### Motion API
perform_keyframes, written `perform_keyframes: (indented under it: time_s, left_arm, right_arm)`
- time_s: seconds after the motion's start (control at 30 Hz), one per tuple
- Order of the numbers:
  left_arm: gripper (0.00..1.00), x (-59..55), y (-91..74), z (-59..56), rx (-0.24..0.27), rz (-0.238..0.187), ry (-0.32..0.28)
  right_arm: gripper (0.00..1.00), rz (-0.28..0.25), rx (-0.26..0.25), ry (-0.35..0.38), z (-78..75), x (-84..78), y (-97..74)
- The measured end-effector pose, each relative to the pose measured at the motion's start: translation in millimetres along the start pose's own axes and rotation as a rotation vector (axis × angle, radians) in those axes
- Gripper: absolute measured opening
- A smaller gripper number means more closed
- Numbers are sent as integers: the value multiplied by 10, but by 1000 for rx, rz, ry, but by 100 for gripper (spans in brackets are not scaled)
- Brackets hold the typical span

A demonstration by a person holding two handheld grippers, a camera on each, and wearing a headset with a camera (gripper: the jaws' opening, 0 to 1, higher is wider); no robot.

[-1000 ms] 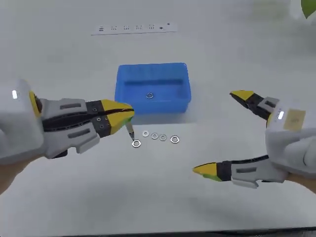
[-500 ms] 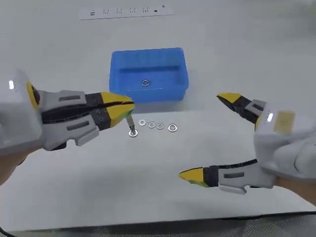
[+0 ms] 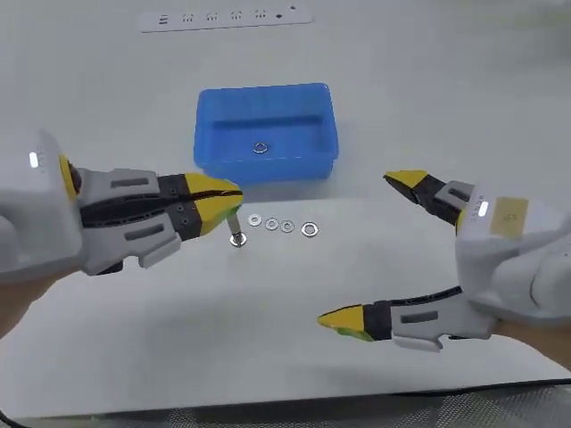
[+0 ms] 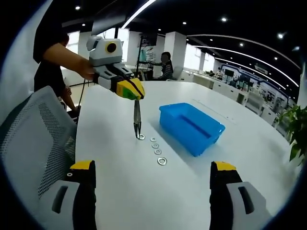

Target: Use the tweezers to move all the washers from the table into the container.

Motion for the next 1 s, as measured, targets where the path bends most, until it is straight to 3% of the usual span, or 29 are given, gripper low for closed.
perform_keyframes:
  time_s: [0.4,0.7,0.8,0.93,1.0]
  left_arm:
    - [4,-26,27,32,-17,-10,-33]
    - [4,7,63,-34,-132,86,73]
    - [4,-3,40,-2,-125,93,64]
    - [4,-51,-15,99,-80,73,-16]
    - [4,-64,-35,98,-80,69,-19]
  right_arm:
    - [99,4,42,-4,49,39,88]
    - [89,-7,158,-48,141,220,351]
    - [86,-12,195,-71,185,296,470]
    - [82,-17,238,-83,256,379,598]
    - [79,-15,258,-97,286,408,654]
Point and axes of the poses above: the centre of the closed fingertips' face, and the gripper's own axes: y roughly forward along the fingers, z roughly to its left, x roughly out of its top, the point moved 4 cm from there along -y, roughly backward along the fingers, and after that the axes turned 6 degrees about z, right-handed, at the moved point
